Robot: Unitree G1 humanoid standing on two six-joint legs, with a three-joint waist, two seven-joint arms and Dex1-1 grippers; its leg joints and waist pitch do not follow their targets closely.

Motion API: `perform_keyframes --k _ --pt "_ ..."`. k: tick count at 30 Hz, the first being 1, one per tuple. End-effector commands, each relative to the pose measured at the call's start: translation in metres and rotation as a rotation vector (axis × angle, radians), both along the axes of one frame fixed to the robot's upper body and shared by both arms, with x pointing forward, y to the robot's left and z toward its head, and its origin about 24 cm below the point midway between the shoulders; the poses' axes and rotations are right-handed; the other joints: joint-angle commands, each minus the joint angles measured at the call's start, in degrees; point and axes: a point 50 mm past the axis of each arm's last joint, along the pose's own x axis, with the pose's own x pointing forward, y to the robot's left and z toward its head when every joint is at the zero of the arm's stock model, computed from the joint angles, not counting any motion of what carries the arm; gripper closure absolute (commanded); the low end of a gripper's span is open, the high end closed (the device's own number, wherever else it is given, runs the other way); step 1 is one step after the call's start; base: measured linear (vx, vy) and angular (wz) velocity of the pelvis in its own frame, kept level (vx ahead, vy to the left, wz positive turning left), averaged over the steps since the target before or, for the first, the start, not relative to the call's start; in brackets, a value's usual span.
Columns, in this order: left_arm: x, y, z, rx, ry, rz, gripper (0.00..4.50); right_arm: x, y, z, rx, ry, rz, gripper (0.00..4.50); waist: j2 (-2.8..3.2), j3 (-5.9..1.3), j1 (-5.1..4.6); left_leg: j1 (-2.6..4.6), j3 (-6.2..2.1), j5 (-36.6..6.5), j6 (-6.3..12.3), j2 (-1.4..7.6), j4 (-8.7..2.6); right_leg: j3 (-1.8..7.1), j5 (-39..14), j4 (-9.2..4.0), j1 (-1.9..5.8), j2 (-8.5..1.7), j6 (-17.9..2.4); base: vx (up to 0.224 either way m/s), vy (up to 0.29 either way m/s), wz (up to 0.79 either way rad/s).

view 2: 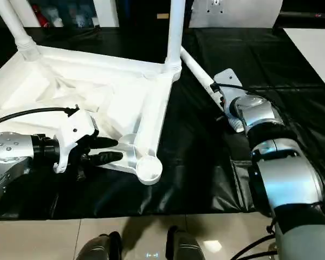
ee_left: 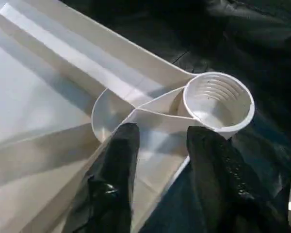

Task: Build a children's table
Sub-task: Pick table leg

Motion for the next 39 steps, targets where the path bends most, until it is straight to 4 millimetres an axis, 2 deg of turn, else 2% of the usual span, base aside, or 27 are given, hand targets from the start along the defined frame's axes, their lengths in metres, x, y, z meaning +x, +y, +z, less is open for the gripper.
perform_keyframes --k 1,3,5,6,12,13,15,20,25,29,32,33,36,37,38,39 --pt "-0.003 0.001 0.001 0.007 -0.004 0.002 2.44 -0.007 -0.003 -0.017 0.042 0.084 -0.036 0.0 -0.18 -4.03 0.13 0.91 -0.43 -9.66 4.04 2.38 -3.37 3.01 -16.22 -3.37 3.67 -4.31 -15.62 0.0 0.0 0.0" --pt "-0.004 0.002 0.003 0.007 -0.005 0.003 2.13 -0.01 -0.002 -0.018 0.125 0.157 -0.04 0.0 0.03 -4.14 0.26 0.93 -0.5 -9.66 3.87 2.42 -3.39 2.95 -15.58 -3.18 3.75 -4.18 -15.78 0.0 0.0 0.0" --pt "-0.004 0.003 0.003 0.012 -0.002 -0.001 2.06 -0.011 -0.002 -0.016 0.164 0.189 -0.036 0.0 -0.03 -4.04 0.25 0.88 -0.52 -10.28 3.87 2.48 -3.42 2.91 -15.63 -3.2 3.73 -4.16 -15.97 0.0 0.0 0.0" --pt "-0.004 0.004 0.003 0.017 0.0 -0.005 2.06 -0.012 -0.002 -0.014 0.195 0.206 -0.031 0.0 0.3 -4.17 0.36 0.83 -0.57 -10.17 3.75 2.45 -3.34 2.9 -15.46 -3.07 3.85 -4.24 -16.1 0.0 0.0 0.0" --pt "-0.007 0.004 0.003 0.028 0.009 -0.026 2.06 -0.016 -0.005 -0.006 0.265 0.304 0.019 0.0 0.05 -4.35 0.48 0.72 -0.54 -9.83 3.99 2.56 -3.23 2.88 -15.14 -3.06 3.95 -4.27 -16.73 0.0 0.0 0.0" --pt "-0.007 0.004 0.004 0.027 0.009 -0.027 2.06 -0.017 -0.004 -0.005 0.274 0.322 0.021 0.0 -0.22 -4.42 0.38 0.68 -0.49 -9.43 4.09 2.6 -3.2 2.92 -14.81 -3.08 3.97 -4.31 -16.81 0.0 0.0 0.0" --pt "-0.008 0.003 0.004 0.026 0.009 -0.031 2.06 -0.018 -0.002 -0.004 0.293 0.343 0.036 0.0 -0.31 -4.44 0.36 0.57 -0.51 -8.96 4.24 2.54 -3.17 2.91 -14.65 -2.99 4.07 -4.3 -16.96 0.0 0.0 0.0" --pt "-0.01 0.002 0.004 0.026 0.011 -0.039 2.06 -0.019 0.004 0.004 0.397 0.38 0.069 0.0 -0.23 -4.46 0.36 0.65 -0.56 -9.27 4.2 2.61 -3.11 2.89 -16.44 -3.15 3.93 -4.37 -16.29 0.0 0.0 0.0" --pt "-0.012 -0.003 0.002 0.022 0.019 -0.065 2.06 -0.026 0.015 0.003 0.462 0.476 0.146 0.0 0.1 -4.73 0.5 0.58 -0.58 -8.39 4.52 2.63 -3.0 2.86 -14.33 -2.99 4.08 -4.18 -16.66 0.0 0.0 0.0" --pt "-0.011 -0.008 0.002 0.012 0.016 -0.074 2.04 -0.031 0.019 -0.003 0.488 0.513 0.153 0.47 0.05 -5.2 0.68 0.63 -0.58 -6.76 4.56 2.7 -2.84 2.92 -12.38 -2.71 4.24 -4.3 -17.33 0.0 0.0 0.0" --pt "-0.011 -0.011 0.002 0.005 0.014 -0.078 2.04 -0.037 0.02 -0.012 0.49 0.544 0.147 0.65 -0.1 -5.13 0.78 0.7 -0.54 -7.36 3.98 2.62 -2.82 2.96 -13.94 -2.89 4.15 -4.26 -16.8 0.0 0.0 0.0" --pt "-0.011 -0.011 0.001 0.005 0.014 -0.079 2.04 -0.038 0.02 -0.013 0.492 0.548 0.145 0.78 -0.14 -4.89 0.93 0.72 -0.5 -8.28 3.65 2.59 -2.88 3.0 -15.72 -3.21 4.07 -4.3 -16.02 0.0 0.0 0.0" --pt "-0.012 -0.013 0.001 0.004 0.015 -0.081 2.04 -0.042 0.019 -0.017 0.503 0.562 0.134 0.97 -0.35 -4.78 0.91 0.85 -0.6 -9.96 2.46 2.46 -2.86 3.04 -19.89 -3.49 3.96 -4.32 -14.51 0.0 0.0 0.0" --pt "-0.012 -0.013 0.001 0.004 0.014 -0.082 2.04 -0.044 0.019 -0.016 0.509 0.566 0.132 1.1 -0.81 -4.63 0.74 0.86 -0.54 -10.3 2.35 2.43 -2.88 3.06 -20.97 -3.67 3.87 -4.31 -14.08 0.0 0.0 0.0" --pt "-0.012 -0.013 0.001 0.004 0.014 -0.082 2.04 -0.044 0.019 -0.016 0.51 0.566 0.131 1.2 -0.56 -4.55 0.99 0.99 -0.56 -10.35 2.11 2.38 -2.89 3.13 -22.38 -3.82 3.82 -4.3 -12.91 0.0 0.0 0.0" --pt "-0.012 -0.014 0.002 -0.001 0.012 -0.082 2.04 -0.046 0.019 -0.016 0.517 0.568 0.127 1.29 -0.76 -4.45 0.88 0.94 -0.61 -10.35 1.94 2.37 -2.99 3.1 -22.78 -3.87 3.77 -4.14 -12.47 0.0 0.0 0.0"
